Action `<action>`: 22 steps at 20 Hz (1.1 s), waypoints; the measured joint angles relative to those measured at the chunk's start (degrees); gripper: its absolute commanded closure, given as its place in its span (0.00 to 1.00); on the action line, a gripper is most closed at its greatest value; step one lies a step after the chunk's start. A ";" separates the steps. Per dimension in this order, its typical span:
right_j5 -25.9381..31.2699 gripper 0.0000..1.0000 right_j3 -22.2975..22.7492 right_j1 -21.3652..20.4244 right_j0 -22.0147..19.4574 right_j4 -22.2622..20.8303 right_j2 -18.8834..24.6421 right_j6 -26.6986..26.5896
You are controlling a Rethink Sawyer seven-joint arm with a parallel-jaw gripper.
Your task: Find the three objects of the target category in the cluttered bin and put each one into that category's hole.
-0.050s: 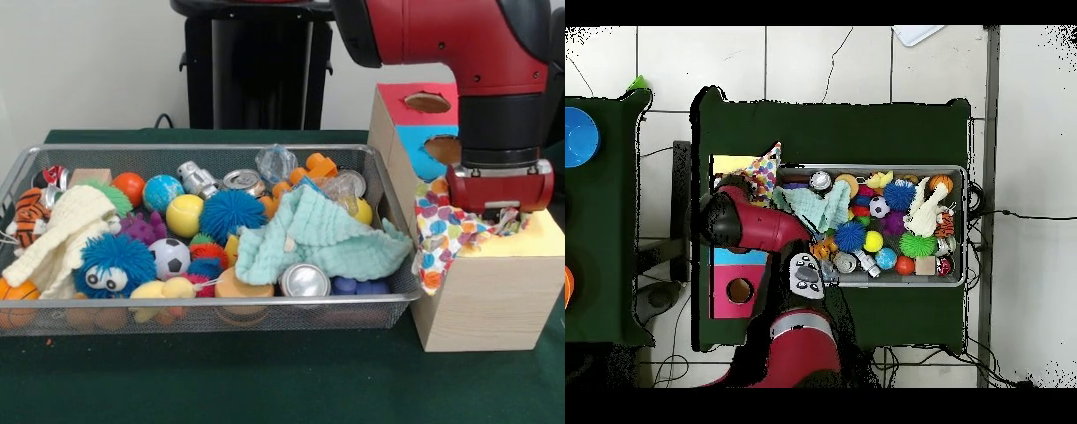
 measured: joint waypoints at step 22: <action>1.22 0.00 -2.99 1.53 5.28 0.04 -6.53 0.01</action>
